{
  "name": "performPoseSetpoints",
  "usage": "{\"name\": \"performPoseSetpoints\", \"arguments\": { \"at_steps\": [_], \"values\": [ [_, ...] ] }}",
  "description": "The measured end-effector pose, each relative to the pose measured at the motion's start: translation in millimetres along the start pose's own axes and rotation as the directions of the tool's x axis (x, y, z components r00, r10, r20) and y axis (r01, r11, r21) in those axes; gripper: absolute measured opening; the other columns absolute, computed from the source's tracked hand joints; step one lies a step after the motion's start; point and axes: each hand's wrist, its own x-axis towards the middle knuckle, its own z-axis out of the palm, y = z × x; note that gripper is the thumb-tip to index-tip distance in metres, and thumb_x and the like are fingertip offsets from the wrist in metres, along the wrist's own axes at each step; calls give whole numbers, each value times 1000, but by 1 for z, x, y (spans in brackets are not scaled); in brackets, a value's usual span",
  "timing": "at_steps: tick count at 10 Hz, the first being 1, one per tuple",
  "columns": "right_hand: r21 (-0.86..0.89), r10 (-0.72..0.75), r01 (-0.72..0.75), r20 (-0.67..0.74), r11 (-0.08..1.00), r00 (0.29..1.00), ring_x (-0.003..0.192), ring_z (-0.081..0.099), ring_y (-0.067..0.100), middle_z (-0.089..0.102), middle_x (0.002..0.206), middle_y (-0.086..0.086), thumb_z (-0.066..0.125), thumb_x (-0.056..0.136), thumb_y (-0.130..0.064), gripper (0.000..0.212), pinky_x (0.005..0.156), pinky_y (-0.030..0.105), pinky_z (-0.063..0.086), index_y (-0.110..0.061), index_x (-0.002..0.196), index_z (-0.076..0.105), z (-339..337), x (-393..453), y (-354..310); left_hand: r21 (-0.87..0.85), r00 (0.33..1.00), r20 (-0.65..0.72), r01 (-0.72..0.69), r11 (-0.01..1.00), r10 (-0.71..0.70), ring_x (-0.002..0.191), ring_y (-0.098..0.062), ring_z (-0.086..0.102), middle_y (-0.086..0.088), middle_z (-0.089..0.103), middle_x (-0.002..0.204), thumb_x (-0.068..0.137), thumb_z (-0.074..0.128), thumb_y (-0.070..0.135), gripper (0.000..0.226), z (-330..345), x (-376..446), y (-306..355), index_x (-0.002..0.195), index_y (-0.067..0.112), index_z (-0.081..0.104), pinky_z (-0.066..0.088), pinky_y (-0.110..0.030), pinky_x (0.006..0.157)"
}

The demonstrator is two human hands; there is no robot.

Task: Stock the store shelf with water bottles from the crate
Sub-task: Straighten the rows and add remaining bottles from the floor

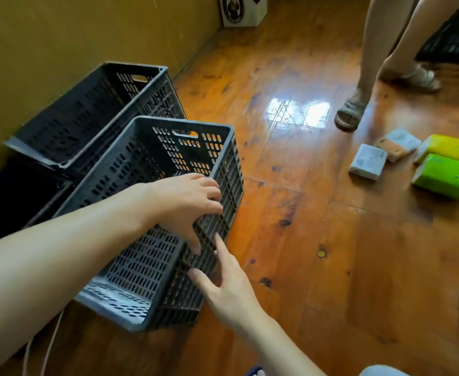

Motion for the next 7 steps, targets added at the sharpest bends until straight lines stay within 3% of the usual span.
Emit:
{"name": "performPoseSetpoints", "arguments": {
  "at_steps": [1,2,3,4,5,6,7],
  "values": [
    [36,-51,58,-184,998,982,122,52,-2,38,147,-26,56,88,-68,72,104,31,49,-59,148,17,-43,-15,-8,-269,974,-196,60,961,-116,135,-15,40,7,48,144,74,48,87,92,-32,8,11,146,30,40,37,-37,113],
    [-45,-131,123,-362,991,923,112,53,-11,45,130,-33,55,86,-71,67,90,20,52,-52,145,31,-94,-43,-17,-623,886,-386,-46,781,-256,129,-6,47,9,51,142,83,49,76,79,-73,20,34,147,31,41,42,-33,109],
    [-58,-138,127,-542,990,829,112,56,-6,54,128,-26,61,86,-64,62,91,26,52,-43,141,43,-143,-78,-16,-719,818,-486,-175,672,-307,121,-1,53,13,58,131,85,48,77,75,-110,46,63,143,30,48,46,-31,104],
    [-59,-96,76,-685,995,722,112,58,-3,56,125,-25,66,85,-57,55,91,28,53,-44,136,47,-193,-115,-6,-701,777,-581,-327,634,-241,116,2,55,16,61,124,82,47,79,73,-162,87,111,138,32,51,46,-28,98],
    [-77,-76,24,-788,997,610,111,57,-3,54,126,-24,60,88,-62,54,89,24,53,-43,137,48,-235,-161,3,-672,774,-623,-459,581,-109,112,4,56,15,63,119,84,53,72,65,-198,116,158,133,29,55,47,-27,96],
    [-27,-13,-24,-890,999,455,108,60,-2,60,122,-20,67,90,-49,46,89,28,55,-39,132,52,-263,-214,16,-630,756,-654,-538,559,-9,108,0,60,14,65,114,85,54,67,58,-248,145,220,128,29,59,51,-33,93],
    [-23,18,-125,-950,992,313,105,60,-1,59,120,-17,58,90,-57,39,86,28,55,-43,127,52,-277,-260,34,-617,777,-615,-578,534,131,104,-2,62,14,67,109,82,51,68,56,-267,180,279,124,32,60,51,-34,91]
  ]
}}
